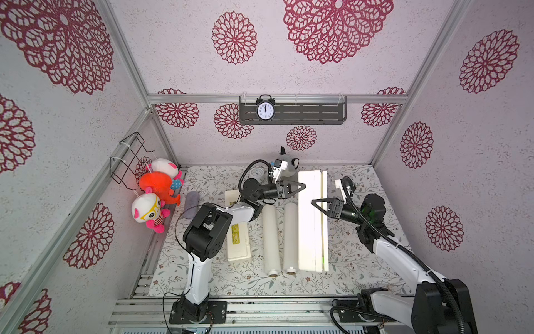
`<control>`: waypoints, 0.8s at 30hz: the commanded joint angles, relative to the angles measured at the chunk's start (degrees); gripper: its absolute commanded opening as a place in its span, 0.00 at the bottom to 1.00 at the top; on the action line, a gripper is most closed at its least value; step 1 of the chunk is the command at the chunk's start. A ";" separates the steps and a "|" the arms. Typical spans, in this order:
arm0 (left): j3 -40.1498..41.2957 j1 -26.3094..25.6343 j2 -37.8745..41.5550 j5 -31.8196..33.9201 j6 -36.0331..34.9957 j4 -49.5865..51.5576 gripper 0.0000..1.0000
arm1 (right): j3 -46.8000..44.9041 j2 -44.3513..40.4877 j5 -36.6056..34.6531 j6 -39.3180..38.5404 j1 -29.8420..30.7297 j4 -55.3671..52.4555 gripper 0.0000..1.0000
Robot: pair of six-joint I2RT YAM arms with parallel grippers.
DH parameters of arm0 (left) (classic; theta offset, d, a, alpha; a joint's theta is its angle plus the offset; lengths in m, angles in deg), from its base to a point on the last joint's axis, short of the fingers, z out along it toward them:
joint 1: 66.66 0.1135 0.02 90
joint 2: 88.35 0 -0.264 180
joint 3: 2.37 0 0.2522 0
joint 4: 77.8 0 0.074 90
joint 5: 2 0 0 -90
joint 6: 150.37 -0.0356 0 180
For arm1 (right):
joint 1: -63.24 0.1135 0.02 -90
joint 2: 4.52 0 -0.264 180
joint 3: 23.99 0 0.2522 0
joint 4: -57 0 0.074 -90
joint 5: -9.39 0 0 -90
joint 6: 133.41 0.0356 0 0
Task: Put plastic wrap rolls into dispensers
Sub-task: Open the lid of the plastic wrap cutting box.
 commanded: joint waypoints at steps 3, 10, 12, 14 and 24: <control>-1.22 -0.23 3.23 1.41 -8.02 9.36 0.98 | 4.46 0.52 -0.81 -7.41 2.53 -12.04 0.78; -2.68 -0.07 0.56 0.99 -1.95 1.32 0.98 | 4.99 1.78 0.22 -8.48 3.86 -12.05 0.75; -3.29 -0.15 0.18 0.73 -0.97 0.49 0.98 | 4.95 2.30 0.60 -8.39 4.01 -11.75 0.74; -3.00 -0.24 0.74 0.90 -2.53 2.63 0.98 | 5.04 2.85 0.82 -8.16 4.11 -11.24 0.74; -0.19 0.79 2.62 3.12 -4.29 6.62 0.86 | 5.66 3.75 1.08 -6.64 3.08 -9.48 0.69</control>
